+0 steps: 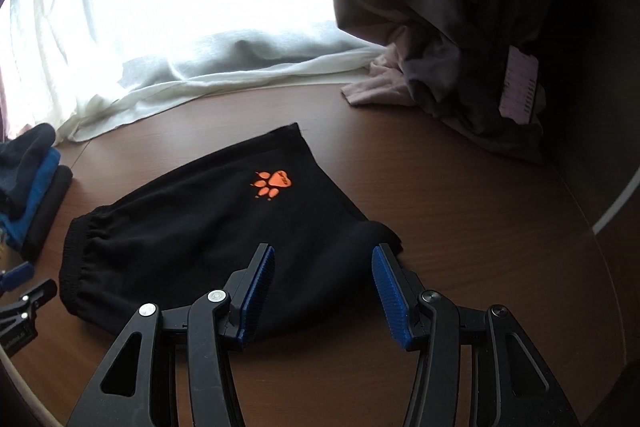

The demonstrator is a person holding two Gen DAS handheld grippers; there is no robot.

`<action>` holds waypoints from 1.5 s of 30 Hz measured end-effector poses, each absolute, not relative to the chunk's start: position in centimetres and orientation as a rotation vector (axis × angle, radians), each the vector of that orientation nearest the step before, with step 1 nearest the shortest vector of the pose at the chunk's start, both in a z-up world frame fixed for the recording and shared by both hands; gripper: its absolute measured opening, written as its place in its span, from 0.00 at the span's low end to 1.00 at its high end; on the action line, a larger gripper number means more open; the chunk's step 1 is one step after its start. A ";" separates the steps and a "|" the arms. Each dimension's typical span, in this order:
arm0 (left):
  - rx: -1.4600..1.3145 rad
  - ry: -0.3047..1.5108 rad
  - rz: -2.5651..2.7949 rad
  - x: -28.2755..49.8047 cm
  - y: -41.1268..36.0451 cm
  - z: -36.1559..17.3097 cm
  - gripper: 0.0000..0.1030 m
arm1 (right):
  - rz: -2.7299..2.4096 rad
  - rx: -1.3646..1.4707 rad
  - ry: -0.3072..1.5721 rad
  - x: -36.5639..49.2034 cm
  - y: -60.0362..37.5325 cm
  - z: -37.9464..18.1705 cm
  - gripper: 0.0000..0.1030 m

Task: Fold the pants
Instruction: 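Open both tools and release the folded shorts onto the table, then grasp the folded edge of the shorts with the right tool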

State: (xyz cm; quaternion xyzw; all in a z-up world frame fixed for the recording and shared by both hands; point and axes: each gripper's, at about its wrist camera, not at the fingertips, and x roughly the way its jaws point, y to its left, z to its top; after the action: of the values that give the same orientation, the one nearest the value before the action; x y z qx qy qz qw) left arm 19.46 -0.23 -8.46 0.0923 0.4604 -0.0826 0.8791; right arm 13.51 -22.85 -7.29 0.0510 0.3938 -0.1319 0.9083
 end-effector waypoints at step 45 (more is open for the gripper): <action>0.467 0.839 -0.523 31.4 -13.9 -9.5 0.56 | -0.267 0.457 0.860 16.9 -30.5 -13.4 0.11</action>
State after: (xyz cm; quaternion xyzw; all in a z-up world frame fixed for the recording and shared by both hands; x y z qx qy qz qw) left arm 31.37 -13.89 -9.46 0.2221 0.3988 -0.2486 0.8543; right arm 16.93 -30.47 -13.45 0.2187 0.4120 -0.1278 0.8752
